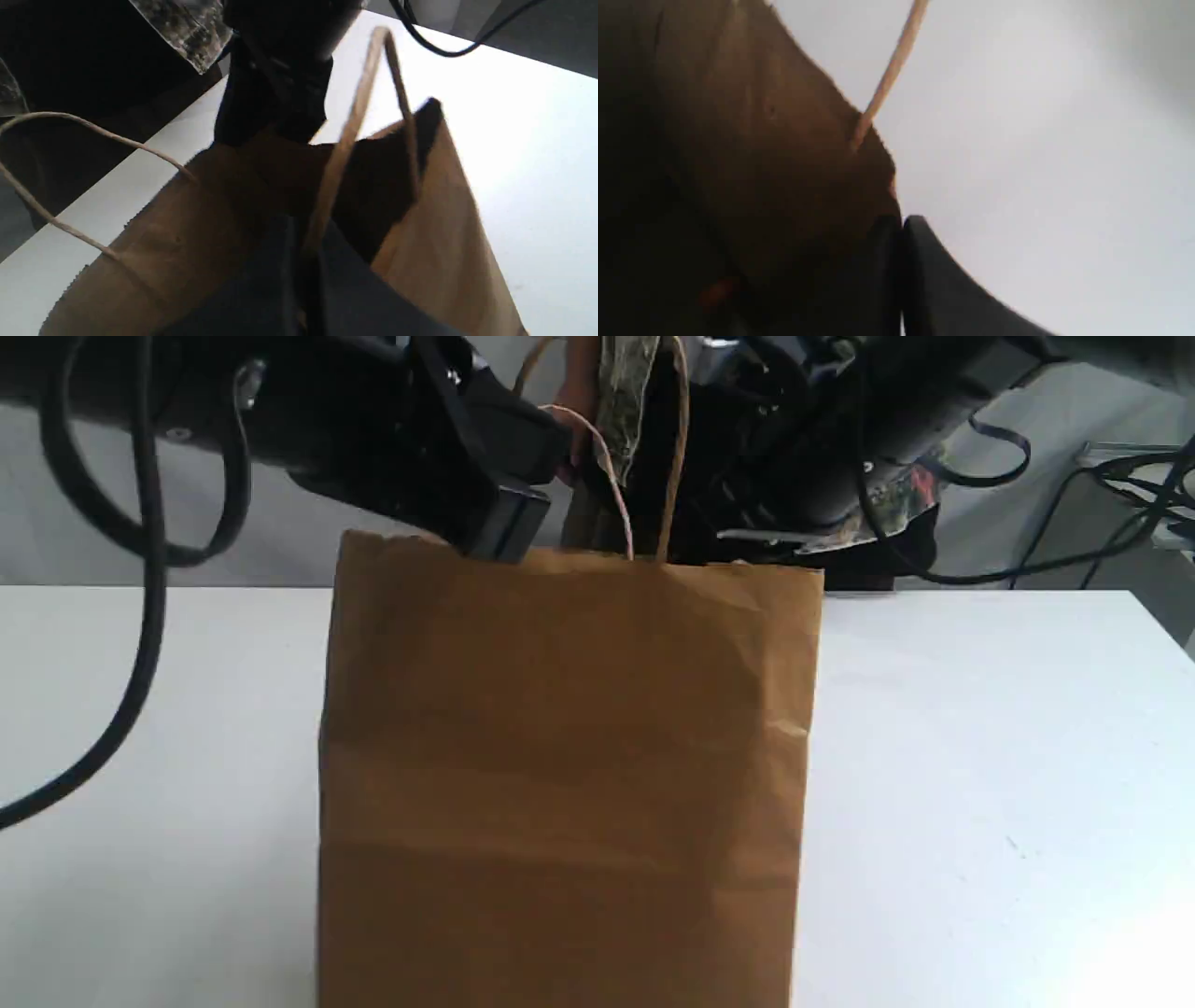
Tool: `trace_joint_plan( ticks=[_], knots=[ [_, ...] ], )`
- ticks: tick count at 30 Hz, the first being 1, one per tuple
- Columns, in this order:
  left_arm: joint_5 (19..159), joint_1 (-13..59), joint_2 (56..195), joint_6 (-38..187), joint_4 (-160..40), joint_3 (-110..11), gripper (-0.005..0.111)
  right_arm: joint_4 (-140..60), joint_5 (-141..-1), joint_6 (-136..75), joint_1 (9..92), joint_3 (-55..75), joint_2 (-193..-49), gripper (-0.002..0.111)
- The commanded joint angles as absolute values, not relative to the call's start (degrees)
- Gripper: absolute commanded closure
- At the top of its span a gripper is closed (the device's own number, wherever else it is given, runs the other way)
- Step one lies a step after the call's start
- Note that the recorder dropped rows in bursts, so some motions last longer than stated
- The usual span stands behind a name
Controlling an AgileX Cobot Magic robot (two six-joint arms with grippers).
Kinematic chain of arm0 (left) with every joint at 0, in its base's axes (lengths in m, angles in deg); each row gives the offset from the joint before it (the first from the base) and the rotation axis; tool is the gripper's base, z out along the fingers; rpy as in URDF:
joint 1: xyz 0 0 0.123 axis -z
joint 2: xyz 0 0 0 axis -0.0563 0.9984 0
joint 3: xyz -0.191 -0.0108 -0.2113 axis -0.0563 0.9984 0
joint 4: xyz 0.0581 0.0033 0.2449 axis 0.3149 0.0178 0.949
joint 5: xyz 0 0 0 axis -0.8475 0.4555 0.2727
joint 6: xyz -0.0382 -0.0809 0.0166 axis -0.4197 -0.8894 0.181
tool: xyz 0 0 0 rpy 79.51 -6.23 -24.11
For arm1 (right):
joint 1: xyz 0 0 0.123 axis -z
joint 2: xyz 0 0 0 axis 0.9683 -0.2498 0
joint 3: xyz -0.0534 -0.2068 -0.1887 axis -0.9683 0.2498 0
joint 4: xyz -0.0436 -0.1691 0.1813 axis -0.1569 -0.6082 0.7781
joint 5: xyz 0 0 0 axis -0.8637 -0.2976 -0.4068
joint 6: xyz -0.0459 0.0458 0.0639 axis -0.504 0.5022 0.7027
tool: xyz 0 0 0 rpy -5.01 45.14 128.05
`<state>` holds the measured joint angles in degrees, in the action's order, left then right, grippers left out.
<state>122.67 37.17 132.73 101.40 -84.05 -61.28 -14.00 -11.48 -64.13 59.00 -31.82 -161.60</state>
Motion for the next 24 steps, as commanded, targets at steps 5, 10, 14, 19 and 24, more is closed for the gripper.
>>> trace_joint_plan(
  ticks=[5,10,14,19,24],
  knots=[
    [120.2,37.4,129.3,104.0,-87.0,-57.1,0.107,-12.2,-16.1,-62.3,58.9,-35.8,-161.5,0.108],
    [118.5,37.4,128.0,110.1,-92.1,-54.9,0.107,-12.2,-19.3,-62.8,58.9,-35.8,-161.5,0.108],
    [116.4,37.4,126.9,110.1,-92.2,-52.2,0.107,-11.4,-20.5,-62.8,58.9,-35.8,-161.5,0.108],
    [113.2,37.4,126.9,110.1,-92.5,-46.9,0.107,-11.4,-22.1,-62.9,58.9,-35.8,-161.5,0.108],
    [107.3,37.4,126.9,110.7,-93.7,-43.6,0.107,-10.2,-19.9,-62.7,58.9,-35.8,-162.2,0.108]
  ],
)
